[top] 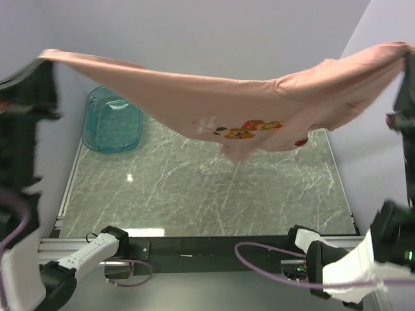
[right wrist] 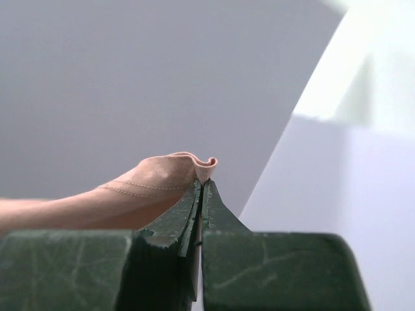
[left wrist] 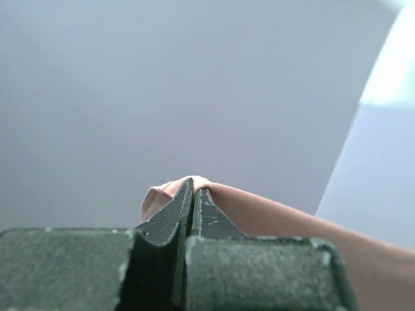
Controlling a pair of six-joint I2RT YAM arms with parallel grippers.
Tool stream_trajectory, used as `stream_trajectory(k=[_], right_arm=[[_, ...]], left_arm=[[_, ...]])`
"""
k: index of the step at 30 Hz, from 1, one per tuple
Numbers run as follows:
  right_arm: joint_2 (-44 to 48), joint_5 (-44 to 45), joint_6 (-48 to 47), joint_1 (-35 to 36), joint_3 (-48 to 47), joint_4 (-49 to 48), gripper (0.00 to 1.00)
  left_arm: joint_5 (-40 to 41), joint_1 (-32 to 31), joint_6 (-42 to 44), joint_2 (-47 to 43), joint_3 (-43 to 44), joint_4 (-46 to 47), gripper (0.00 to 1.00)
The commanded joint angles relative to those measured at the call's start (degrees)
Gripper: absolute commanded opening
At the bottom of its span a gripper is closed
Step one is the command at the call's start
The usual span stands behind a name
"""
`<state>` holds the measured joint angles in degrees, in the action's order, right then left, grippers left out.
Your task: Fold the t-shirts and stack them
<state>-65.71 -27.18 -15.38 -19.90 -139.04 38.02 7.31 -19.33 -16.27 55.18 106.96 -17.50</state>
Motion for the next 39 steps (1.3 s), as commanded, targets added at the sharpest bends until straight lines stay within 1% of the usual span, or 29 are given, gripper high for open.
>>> stream_trajectory(k=[1, 4, 6, 12, 15, 18, 19, 20, 21, 22, 24, 25, 27, 28, 29, 30, 31, 32, 33, 34, 35, 36, 37, 38, 39], right_arm=[[-0.7, 8.3, 4.0, -0.3, -4.6, -5.9, 0.00], [0.7, 10.8, 5.7, -0.3, -5.8, -9.3, 0.00], [0.5, 11.9, 6.2, -0.3, -7.7, -10.3, 0.00], [-0.6, 12.8, 5.6, -0.3, -8.6, -12.3, 0.00], [-1.3, 11.4, 5.6, -0.2, -6.1, -11.6, 0.00], [-0.7, 7.0, 5.7, -0.3, 1.7, -12.0, 0.00], [-0.3, 5.4, 5.6, -0.3, 7.8, -12.4, 0.00], [0.9, 1.7, 5.4, -0.3, 11.3, -13.2, 0.00], [1.6, 0.0, 5.2, -0.3, 15.1, -15.1, 0.00], [2.2, -1.6, 5.2, -0.3, 22.4, -16.2, 0.00], [3.0, -5.5, 4.7, -0.1, 29.0, -18.3, 0.00], [2.7, -6.5, 5.1, 0.2, 35.3, -19.2, 0.00], [1.9, -8.1, 4.0, 1.3, 41.6, -21.7, 0.00], [0.9, -7.9, 3.2, 2.9, 48.3, -22.8, 0.00], [0.2, -7.9, 2.5, 4.0, 51.6, -24.0, 0.00], [-0.9, -7.2, 1.8, 5.1, 54.8, -26.7, 0.00], [-2.0, -6.4, 0.9, 6.3, 60.8, -28.6, 0.00], [-4.7, -5.4, 0.0, 8.6, 63.7, -30.9, 0.00], [-6.4, -4.4, -0.4, 9.9, 66.2, -36.0, 0.00], [-8.4, -1.2, -0.5, 10.8, 69.7, -37.7, 0.00], [-13.3, -0.1, 0.0, 11.5, 70.5, -41.1, 0.00], [-16.3, 0.8, 0.7, 12.2, 70.4, -43.8, 0.00], [-19.4, 2.1, 1.4, 12.3, 67.7, -44.0, 0.00], [-26.3, 2.7, 2.5, 12.3, 65.4, -43.6, 0.00], [-29.7, 3.4, 3.1, 12.3, 62.8, -41.7, 0.00]], left_arm=[[-1.9, 0.1, -1.5, -2.4, 3.1, 5.3, 0.00], [-2.7, 0.1, -1.8, -3.7, 5.8, 5.2, 0.00], [-2.5, 0.1, -1.6, -4.5, 5.6, 5.4, 0.00], [-1.8, 0.1, -0.5, -5.7, 1.9, 5.7, 0.00], [-1.2, 0.1, 0.5, -5.4, -1.7, 5.9, 0.00], [0.5, 0.1, 1.9, -4.9, -7.1, 6.9, 0.00], [1.0, 0.1, 2.6, -4.6, -10.8, 7.3, 0.00], [1.6, 0.1, 2.9, -4.0, -12.8, 7.8, 0.00], [2.4, 0.1, 3.2, -3.7, -14.9, 9.0, 0.00], [2.9, 0.1, 3.2, -3.2, -19.7, 9.8, 0.00], [3.3, 0.1, 3.4, -1.3, -24.9, 11.9, 0.00], [3.5, 0.1, 3.3, -0.3, -30.1, 14.2, 0.00], [3.1, 0.2, 3.3, 4.0, -34.8, 17.0, 0.00], [3.1, 0.3, 2.7, 5.7, -38.7, 20.5, 0.00], [2.5, 0.6, 2.5, 10.0, -40.2, 22.0, 0.00], [1.9, 0.8, 2.1, 12.5, -41.4, 23.2, 0.00], [1.4, 1.3, 1.4, 15.1, -42.9, 26.0, 0.00], [1.0, 1.6, 1.3, 20.9, -43.1, 26.9, 0.00], [1.0, 1.8, 1.3, 24.1, -42.8, 27.5, 0.00], [1.0, 2.5, 1.0, 27.4, -41.0, 27.9, 0.00], [0.3, 2.7, 1.0, 34.1, -39.6, 27.6, 0.00], [0.2, 3.1, 1.0, 37.7, -37.6, 26.8, 0.00], [0.3, 3.9, 0.7, 41.1, -32.9, 25.8, 0.00], [-0.4, 4.3, 0.6, 47.7, -30.1, 22.9, 0.00], [-0.6, 4.7, 0.5, 50.9, -24.4, 21.4, 0.00]])
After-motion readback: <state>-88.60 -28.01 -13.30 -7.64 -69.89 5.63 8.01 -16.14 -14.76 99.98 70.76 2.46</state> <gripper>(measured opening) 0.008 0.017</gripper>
